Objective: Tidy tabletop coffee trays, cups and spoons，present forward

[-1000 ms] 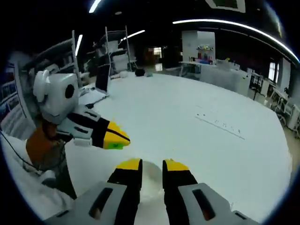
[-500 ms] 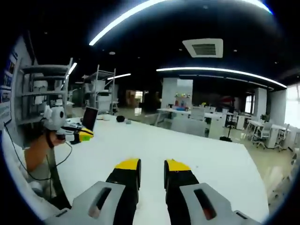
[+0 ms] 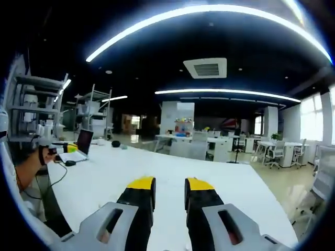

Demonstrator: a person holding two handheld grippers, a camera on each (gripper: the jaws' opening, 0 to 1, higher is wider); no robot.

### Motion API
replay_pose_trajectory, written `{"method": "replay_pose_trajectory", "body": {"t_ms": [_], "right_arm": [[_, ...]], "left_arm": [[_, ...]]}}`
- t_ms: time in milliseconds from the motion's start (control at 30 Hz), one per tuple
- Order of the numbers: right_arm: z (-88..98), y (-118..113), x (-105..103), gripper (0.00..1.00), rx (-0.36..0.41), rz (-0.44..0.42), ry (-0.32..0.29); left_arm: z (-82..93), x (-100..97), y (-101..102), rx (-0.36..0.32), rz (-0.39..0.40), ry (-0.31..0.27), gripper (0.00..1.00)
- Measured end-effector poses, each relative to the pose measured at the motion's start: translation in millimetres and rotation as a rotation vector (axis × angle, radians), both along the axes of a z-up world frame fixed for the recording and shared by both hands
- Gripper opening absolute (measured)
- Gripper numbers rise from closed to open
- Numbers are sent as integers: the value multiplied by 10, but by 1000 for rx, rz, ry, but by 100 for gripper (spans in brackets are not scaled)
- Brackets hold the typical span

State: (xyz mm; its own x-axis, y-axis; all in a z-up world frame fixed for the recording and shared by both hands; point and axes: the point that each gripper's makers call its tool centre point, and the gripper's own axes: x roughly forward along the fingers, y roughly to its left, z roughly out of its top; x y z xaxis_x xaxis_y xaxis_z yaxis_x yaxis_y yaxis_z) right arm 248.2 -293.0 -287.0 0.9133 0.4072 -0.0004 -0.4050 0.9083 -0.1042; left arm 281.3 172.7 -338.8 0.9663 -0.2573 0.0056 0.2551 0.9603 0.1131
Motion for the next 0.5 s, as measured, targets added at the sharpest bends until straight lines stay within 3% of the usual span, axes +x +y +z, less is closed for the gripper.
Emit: {"method": "replay_pose_trajectory", "body": {"t_ms": [167, 400, 500], "right_arm": [[-215, -215, -53, 25, -24, -52, -43], [-527, -484, -69, 27, 48, -131, -61], [-715, -559, -66, 30, 57, -142, -31]], "left_arm": [[-110, -115, 264, -33, 69, -49, 8], [-343, -253, 378, -59, 131, -131, 8], [-440, -322, 371, -38, 150, -151, 8]]}}
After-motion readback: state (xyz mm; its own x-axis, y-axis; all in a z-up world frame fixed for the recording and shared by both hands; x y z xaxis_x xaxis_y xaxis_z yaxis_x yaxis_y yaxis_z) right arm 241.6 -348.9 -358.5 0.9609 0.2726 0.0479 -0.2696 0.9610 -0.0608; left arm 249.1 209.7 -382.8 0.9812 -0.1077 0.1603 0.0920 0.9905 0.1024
